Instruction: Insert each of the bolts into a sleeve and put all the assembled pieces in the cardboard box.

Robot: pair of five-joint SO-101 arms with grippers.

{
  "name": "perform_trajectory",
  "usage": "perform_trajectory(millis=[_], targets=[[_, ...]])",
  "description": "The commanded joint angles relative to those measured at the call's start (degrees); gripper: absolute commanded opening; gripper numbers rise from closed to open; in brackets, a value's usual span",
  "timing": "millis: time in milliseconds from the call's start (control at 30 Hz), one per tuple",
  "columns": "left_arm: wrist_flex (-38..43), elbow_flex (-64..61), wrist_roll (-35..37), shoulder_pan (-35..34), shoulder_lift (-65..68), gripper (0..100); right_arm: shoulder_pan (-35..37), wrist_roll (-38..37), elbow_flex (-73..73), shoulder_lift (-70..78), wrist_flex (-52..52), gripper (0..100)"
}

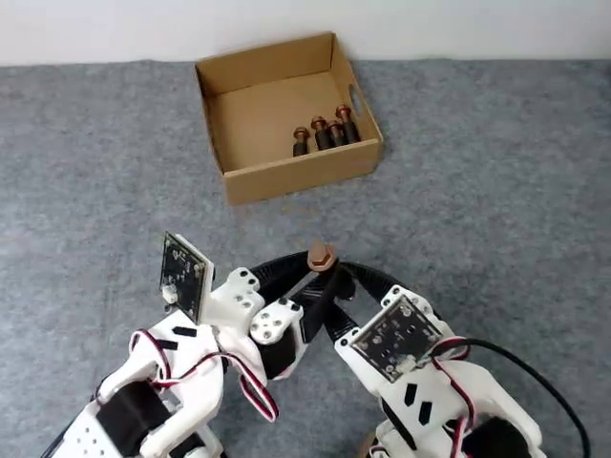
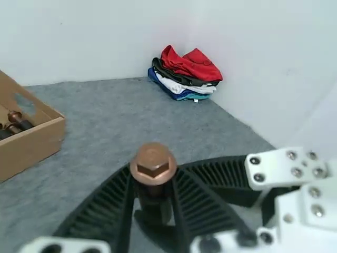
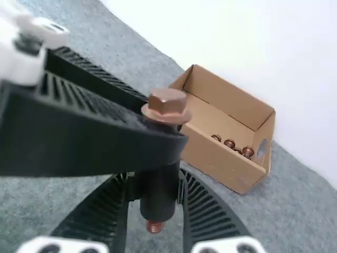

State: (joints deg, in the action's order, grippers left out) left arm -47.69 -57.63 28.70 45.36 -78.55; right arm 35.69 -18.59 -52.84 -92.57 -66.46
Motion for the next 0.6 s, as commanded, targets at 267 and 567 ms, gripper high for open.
perform_trajectory(millis=[267,567], targets=[[-6.3,1.7,-1.8,1.6,-0.3,22,-0.2,-0.4,1.2,-0.2,0.8,0.8],[-7.2,7.9,-5.0,-8.3,0.2,22,-6.4,-0.2,1.4,-0.3,0.8,0.9]])
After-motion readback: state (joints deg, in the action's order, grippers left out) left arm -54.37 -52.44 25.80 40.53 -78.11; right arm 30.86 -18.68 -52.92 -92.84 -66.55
